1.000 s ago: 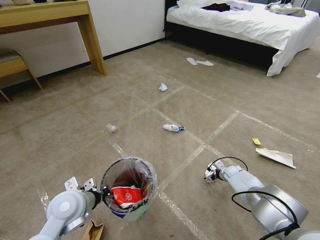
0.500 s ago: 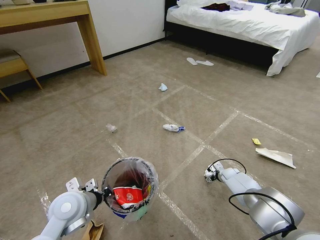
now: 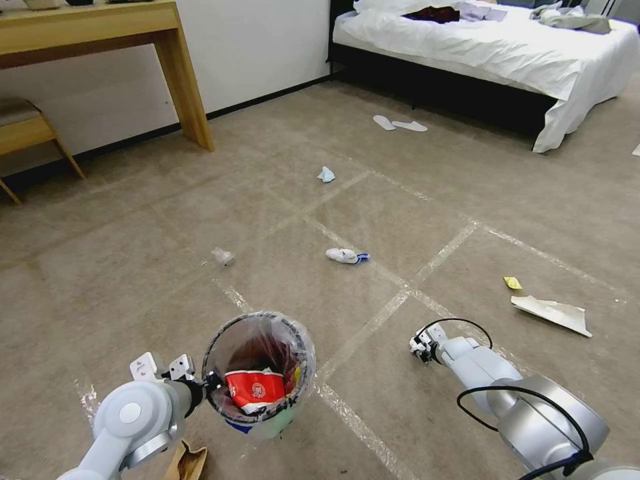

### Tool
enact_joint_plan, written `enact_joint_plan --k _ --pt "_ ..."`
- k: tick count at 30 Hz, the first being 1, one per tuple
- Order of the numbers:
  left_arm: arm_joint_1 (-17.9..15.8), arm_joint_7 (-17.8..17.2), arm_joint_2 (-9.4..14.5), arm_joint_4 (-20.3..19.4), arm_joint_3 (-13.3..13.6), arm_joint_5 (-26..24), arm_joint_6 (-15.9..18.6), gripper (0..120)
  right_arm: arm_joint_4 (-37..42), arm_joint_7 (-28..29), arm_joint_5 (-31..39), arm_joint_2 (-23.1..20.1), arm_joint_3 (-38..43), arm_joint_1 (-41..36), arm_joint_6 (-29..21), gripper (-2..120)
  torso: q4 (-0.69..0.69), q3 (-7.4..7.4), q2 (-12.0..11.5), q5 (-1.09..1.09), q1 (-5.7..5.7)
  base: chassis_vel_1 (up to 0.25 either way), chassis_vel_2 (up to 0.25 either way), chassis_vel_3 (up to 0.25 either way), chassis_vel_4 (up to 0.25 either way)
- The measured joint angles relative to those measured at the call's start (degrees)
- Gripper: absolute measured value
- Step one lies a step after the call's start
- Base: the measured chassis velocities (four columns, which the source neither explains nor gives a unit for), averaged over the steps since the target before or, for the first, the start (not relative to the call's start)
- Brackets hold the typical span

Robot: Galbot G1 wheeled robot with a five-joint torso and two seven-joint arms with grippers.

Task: Pick up the trash bin and place the garbage on the floor into it.

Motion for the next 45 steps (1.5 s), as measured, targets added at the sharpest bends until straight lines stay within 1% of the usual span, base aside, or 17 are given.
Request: enact_joint_plan --k 4,14,17,19,20,22,23,25,26,27,29,30,31,36,37,43,45 --pt "0.0 -0.1 -0.1 0.0 0.0 0.0 0.0 0 0.4 -0.4 1.0 -0.2 0.3 -0.1 0.7 0 0.0 0.0 0.0 0.0 0.0 0.0 0.0 0.0 0.0" --pt "0.3 -0.1 -0.4 -0.1 0.1 0.3 -0.2 0 2.1 -0.8 1.6 -0.6 1.8 0.2 3.0 0 0.0 0.0 0.0 0.02 0.0 0.0 0.0 0.0 0.0" --pt "0.0 -0.1 -0.4 -0.1 0.2 0.2 -0.2 0 6.5 -1.0 1.9 -2.2 3.7 0.3 5.3 0 0.01 0.0 0.0 0.01 0.0 0.0 0.0 0.0 0.0" --pt "-0.5 -0.5 -0.2 -0.1 0.3 -0.3 -0.3 0 12.8 -1.3 2.1 -5.1 5.5 -0.1 7.9 0 0.04 0.0 0.0 0.04 0.0 0.0 0.0 0.0 0.0" --pt "-0.5 -0.5 -0.2 -0.1 0.3 -0.3 -0.3 0 12.8 -1.3 2.1 -5.1 5.5 -0.1 7.9 0 0.04 0.0 0.0 0.04 0.0 0.0 0.0 0.0 0.0" --pt "-1.0 -0.7 0.3 0.1 0.6 -0.7 -0.3 0 19.7 -2.2 3.6 -9.7 8.7 -0.1 12.9 0 -0.01 0.0 0.0 -0.02 0.0 0.0 0.0 0.0 0.0" --pt "-1.0 -0.7 0.3 0.1 0.6 -0.7 -0.3 0 19.7 -2.2 3.6 -9.7 8.7 -0.1 12.9 0 -0.01 0.0 0.0 -0.02 0.0 0.0 0.0 0.0 0.0" --pt "-1.8 -0.7 0.8 0.1 0.7 -1.3 -0.3 0 28.3 -4.7 14.6 -14.9 9.6 -0.2 20.6 0 -0.04 0.0 0.0 0.01 0.0 0.0 0.0 0.0 0.0" --pt "-1.8 -0.7 0.8 0.1 0.7 -1.3 -0.3 0 28.3 -4.7 14.6 -14.9 9.6 -0.2 20.6 0 -0.04 0.0 0.0 0.01 0.0 0.0 0.0 0.0 0.0" --pt "-2.2 -0.7 0.9 0.1 0.6 -1.6 -0.3 0 32.5 -6.1 17.8 -16.8 10.7 -0.2 23.2 0 -0.05 0.0 0.0 0.01 0.0 0.0 0.0 0.0 0.0" --pt "-2.3 -0.7 0.9 0.2 0.5 -1.6 -0.3 0 35.2 -8.1 18.8 -17.6 12.1 0.0 25.4 0 -0.05 0.0 0.0 0.0 0.0 0.0 0.0 0.0 0.0" --pt "-2.1 -0.7 0.9 0.2 0.2 -1.6 -0.4 0 39.6 -10.0 19.6 -18.7 13.9 0.5 27.6 0 -0.01 0.0 0.0 0.0 0.0 0.0 0.0 0.0 0.0" --pt "-1.7 -0.8 0.9 0.1 0.0 -1.6 -0.4 0 44.3 -10.7 21.0 -19.8 14.9 0.4 28.0 0 0.05 0.0 0.0 0.01 0.0 0.0 0.0 0.0 0.0" --pt "-1.3 -0.8 0.9 -0.3 -0.4 -1.5 -0.4 0 54.3 -12.5 27.0 -22.5 15.8 0.0 28.2 0 0.02 0.0 0.0 0.02 0.0 0.0 0.0 0.0 0.0" --pt "-1.0 -1.1 0.6 -0.8 -0.8 -1.5 -0.5 0 60.5 -14.7 31.2 -24.0 15.7 -0.1 27.5 0 -0.01 0.0 0.0 -0.01 0.0 0.0 0.0 0.0 0.0" --pt "-0.6 -1.5 0.0 -2.0 -1.2 -1.3 -0.8 0 71.0 -21.0 39.1 -26.0 15.7 -0.1 24.5 0 0.02 0.0 0.0 -0.01 0.0 0.0 0.0 0.0 0.0" --pt "-0.7 -1.4 0.0 -2.3 -1.5 -1.3 -0.8 0 76.0 -25.2 43.0 -27.0 14.8 0.5 22.6 0 0.01 0.0 0.0 0.0 0.0 0.0 0.0 0.0 0.0"
